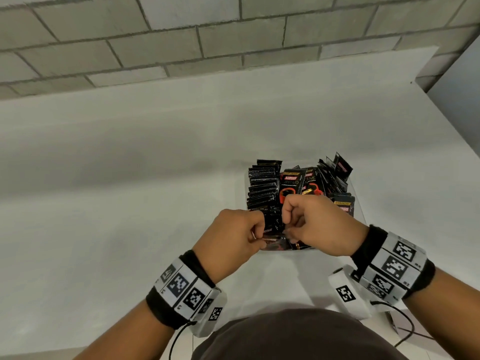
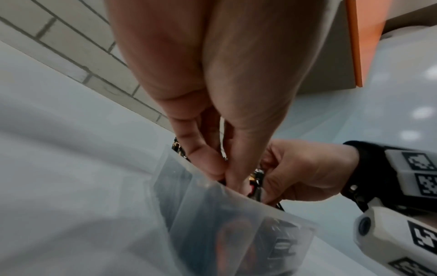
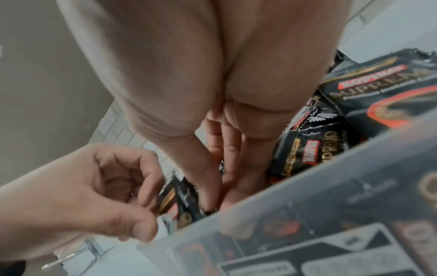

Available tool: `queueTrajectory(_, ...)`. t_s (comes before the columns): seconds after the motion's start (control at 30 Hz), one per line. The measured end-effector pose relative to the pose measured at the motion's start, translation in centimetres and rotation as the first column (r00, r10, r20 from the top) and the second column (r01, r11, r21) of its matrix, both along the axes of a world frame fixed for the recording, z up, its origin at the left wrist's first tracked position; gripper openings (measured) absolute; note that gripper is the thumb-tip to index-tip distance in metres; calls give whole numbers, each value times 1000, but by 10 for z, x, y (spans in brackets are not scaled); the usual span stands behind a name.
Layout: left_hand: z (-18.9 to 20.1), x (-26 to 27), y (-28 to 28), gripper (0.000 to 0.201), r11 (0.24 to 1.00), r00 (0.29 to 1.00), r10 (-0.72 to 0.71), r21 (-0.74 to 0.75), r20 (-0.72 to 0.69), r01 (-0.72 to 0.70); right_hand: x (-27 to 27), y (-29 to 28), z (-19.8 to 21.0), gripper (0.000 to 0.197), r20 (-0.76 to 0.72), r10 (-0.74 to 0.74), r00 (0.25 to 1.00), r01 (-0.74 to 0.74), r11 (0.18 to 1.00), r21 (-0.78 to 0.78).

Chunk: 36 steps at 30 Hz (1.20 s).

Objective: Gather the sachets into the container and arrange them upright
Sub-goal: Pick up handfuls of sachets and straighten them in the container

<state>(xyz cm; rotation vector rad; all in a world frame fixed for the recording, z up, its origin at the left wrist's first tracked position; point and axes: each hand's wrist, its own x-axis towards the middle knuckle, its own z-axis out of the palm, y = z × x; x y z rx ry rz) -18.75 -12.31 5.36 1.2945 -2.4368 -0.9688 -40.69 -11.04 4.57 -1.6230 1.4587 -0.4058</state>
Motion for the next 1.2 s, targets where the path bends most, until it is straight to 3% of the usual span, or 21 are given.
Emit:
queueTrajectory(0.2,-3,4,-4,26,995,994,102,-7,-24,-102,2,3,8,47,-75,50,996,-51,999,-18)
queueTrajectory(0.4,-5,6,-9,61,985,986,161,56,34,-163,7,1,5,74,-195,64,979,-59,998,35)
queueTrajectory(0.6,-6,4,-10,62,982,983,181,62,12,-181,19,-6,0,53,-234,74,969,-67,997,40)
queueTrajectory(0.83,-8,9,-10,54,975,974,214,75,-74,-209,16,-11,0,46,-71,25,997,-19,997,79)
queueTrajectory(1.0,-11,9,-16,46,986,985,160,54,-63,-156,10,-15,2,52,-100,57,993,-47,994,102)
queueTrajectory(1.2,-8,8,-21,61,987,987,150,64,-58,-146,1,-32,18,74,-154,-55,987,55,998,-2)
